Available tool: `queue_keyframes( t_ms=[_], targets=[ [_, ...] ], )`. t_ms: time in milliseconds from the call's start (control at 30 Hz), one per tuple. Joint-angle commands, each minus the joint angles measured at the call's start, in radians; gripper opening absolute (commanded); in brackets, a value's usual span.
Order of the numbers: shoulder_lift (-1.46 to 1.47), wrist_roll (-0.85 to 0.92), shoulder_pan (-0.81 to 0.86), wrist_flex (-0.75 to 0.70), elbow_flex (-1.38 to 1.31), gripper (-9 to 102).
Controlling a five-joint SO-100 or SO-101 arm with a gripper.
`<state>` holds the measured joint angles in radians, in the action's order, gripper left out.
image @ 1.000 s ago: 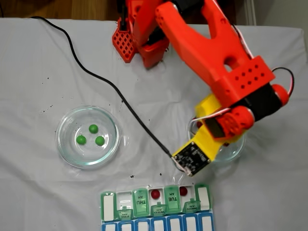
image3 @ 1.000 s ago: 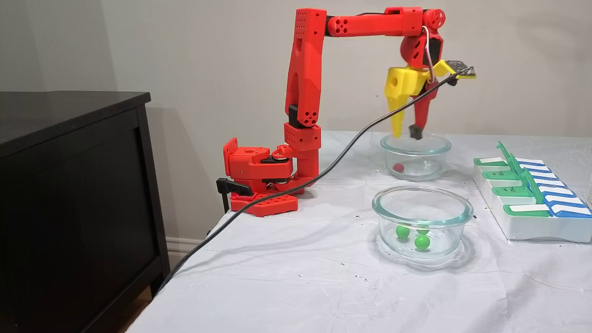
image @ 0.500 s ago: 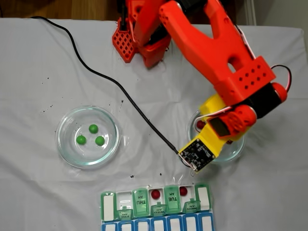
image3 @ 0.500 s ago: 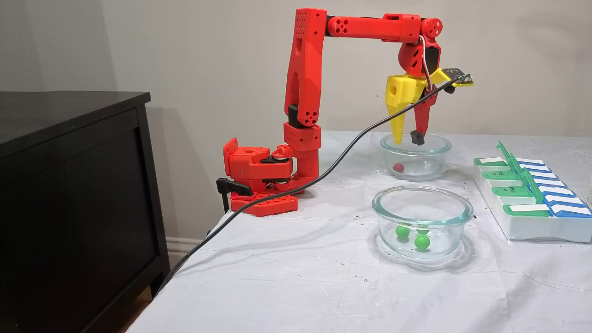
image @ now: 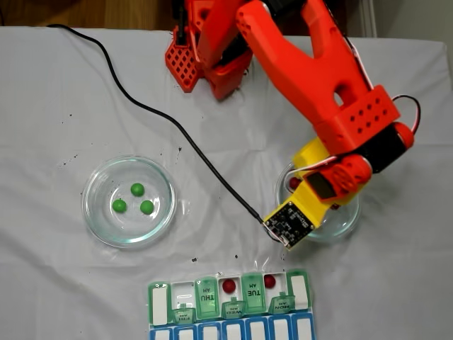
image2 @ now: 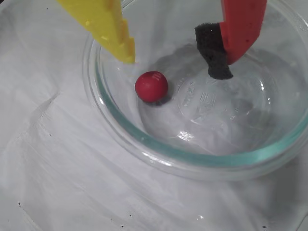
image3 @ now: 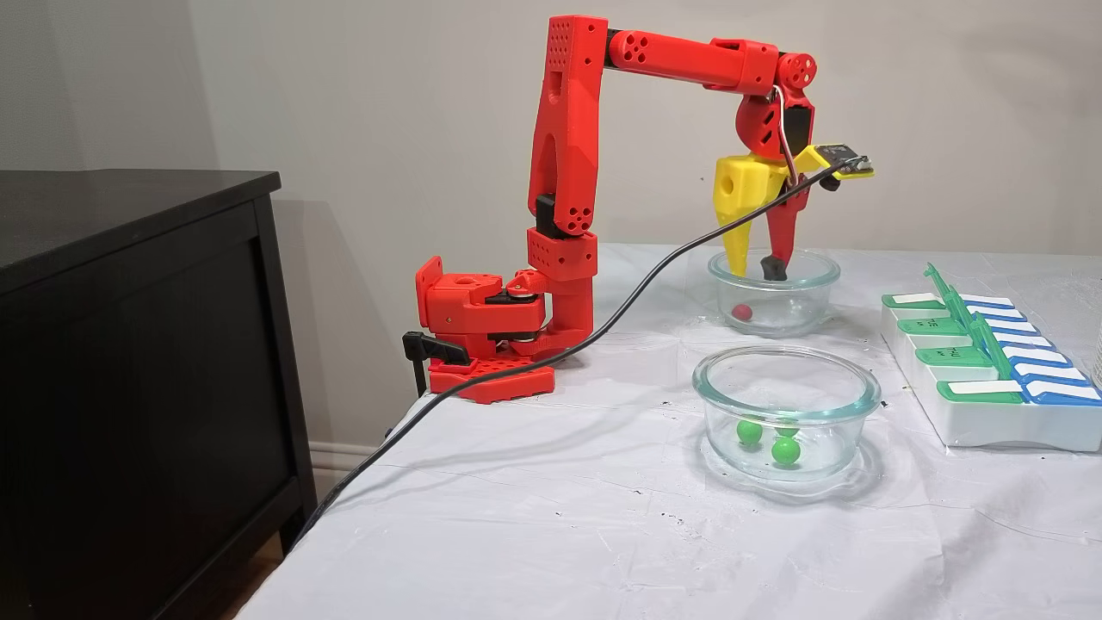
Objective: Sort medicines into box.
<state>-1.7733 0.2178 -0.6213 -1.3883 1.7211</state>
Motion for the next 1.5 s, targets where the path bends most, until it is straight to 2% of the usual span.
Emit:
queue_keyframes(
  t_ms=[0, 1467],
  targets=[
    [0.009, -0.006, -0.012, 0.029, -0.008, 25],
    [0.101, -0.026, -0.055, 0.046, 0.035, 22]
  ],
)
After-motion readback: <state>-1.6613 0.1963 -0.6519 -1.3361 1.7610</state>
